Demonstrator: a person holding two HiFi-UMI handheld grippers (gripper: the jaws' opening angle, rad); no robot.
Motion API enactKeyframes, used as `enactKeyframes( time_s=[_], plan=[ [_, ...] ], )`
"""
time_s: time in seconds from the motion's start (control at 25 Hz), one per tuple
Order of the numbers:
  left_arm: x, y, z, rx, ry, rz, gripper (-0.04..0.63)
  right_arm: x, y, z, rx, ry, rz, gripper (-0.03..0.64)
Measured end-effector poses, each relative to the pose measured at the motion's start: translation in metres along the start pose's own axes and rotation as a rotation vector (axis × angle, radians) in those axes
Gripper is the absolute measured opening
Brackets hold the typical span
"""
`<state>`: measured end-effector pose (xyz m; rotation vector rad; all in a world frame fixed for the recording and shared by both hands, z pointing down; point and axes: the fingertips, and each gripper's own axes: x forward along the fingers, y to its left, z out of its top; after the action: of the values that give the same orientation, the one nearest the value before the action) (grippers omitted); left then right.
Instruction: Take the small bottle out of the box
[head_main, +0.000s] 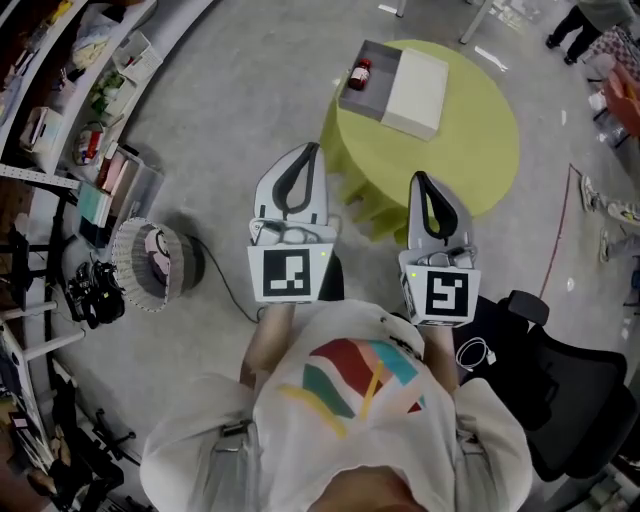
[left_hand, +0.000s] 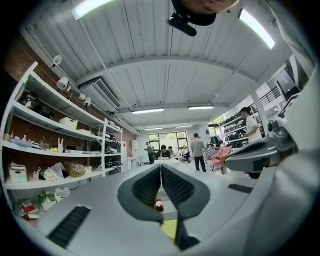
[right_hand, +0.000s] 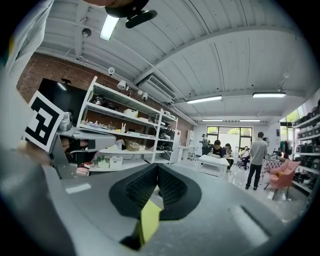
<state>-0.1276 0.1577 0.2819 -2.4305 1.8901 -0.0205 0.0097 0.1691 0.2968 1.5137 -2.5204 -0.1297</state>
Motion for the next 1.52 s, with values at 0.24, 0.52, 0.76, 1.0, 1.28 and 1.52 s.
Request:
enactKeyframes(
  time_s=[0.24,0.52,0.76,1.0,1.28,1.52],
  plan=[
    [0.095,0.045,0.002,-0.028,-0.008,-0.045,0.015,0.092,-0.021,0.014,-0.029,0.003,-0.017,0.003],
    [0.18,0.076,-0.002,-0.044,0.0,-0.105,0.015,0.168,-0.054,0.027,-0.046,0.003,-0.093,0.005],
    [0.214,0.085,-0.006,-0.063,0.004,-0.102,0.015,0.197,-0.073,0.03,-0.045,0.014,-0.112,0.005],
    [0.236,0.076,-0.011,-0.08,0.009,-0.096,0.015,0.209,-0.093,0.022,-0.031,0.006,-0.103,0.005],
    [0.251,0.069,-0.012,-0.072,0.031,-0.073,0.015,0.222,-0.111,0.017,0.003,0.002,-0.081,0.005],
    [0.264,0.053,-0.022,-0.061,0.06,-0.07,0.017,0.225,-0.122,0.007,0.021,0.009,-0.06,0.005]
  ],
)
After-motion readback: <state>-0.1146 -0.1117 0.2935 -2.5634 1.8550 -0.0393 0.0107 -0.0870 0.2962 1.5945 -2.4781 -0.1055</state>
